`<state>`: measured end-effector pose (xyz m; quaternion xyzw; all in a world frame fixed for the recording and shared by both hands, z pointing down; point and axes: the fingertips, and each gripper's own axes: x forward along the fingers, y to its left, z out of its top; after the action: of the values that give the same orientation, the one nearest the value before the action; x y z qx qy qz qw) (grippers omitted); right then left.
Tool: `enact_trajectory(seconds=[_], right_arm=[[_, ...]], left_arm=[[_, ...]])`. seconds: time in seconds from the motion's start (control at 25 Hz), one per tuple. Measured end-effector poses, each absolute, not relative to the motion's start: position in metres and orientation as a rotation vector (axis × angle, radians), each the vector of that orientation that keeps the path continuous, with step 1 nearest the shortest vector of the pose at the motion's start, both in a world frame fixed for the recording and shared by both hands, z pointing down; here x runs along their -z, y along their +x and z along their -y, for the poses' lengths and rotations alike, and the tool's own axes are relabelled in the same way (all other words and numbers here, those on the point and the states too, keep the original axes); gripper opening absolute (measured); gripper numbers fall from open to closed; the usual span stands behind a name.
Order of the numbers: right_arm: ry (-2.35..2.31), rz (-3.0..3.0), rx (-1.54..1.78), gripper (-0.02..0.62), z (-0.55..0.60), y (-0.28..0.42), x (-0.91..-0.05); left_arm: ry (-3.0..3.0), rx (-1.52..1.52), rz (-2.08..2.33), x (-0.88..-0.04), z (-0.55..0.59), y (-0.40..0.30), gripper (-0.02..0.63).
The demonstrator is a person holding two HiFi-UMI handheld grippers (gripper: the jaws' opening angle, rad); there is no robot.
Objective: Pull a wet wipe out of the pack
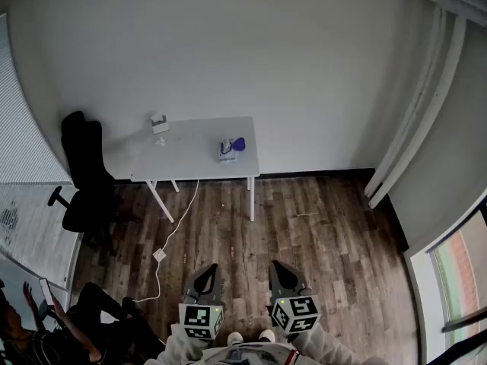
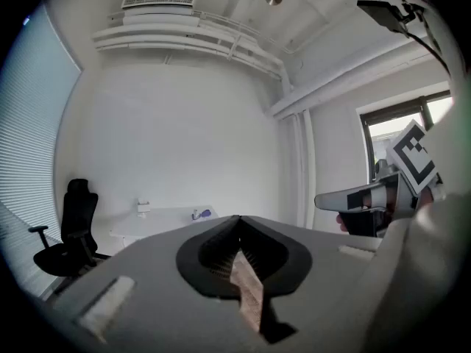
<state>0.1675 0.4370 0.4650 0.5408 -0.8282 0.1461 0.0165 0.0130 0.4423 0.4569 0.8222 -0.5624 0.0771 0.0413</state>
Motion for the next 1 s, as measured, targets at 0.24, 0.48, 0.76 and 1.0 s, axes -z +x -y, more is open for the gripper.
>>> enact_trajectory(seconds=[0.24,0.48,0.76,1.0], right_arm=[[1.665,2.589,-0.45,0.005,-0.434,0.184,-0.462],[1.656,2.616,-0.454,0.005,-0.43,0.201,-0.463],[1.633,2.67,-0.448,0.005,-0.426,0.225,-0.459],[1.616,2.691,-0.471,0.005,-0.426,0.234,-0.462]], left_arm=[[2.518,-0.247,1.717,-0.456,-0.439,0.033,0.005],[2.536,-0.241,1.728,-0.453,-0.432,0.054,0.005],[2.527,-0.224,1.768,-0.45,-0.424,0.077,0.005],[2.541,-0.248,1.767,-0.451,-0.432,0.095,0.005]])
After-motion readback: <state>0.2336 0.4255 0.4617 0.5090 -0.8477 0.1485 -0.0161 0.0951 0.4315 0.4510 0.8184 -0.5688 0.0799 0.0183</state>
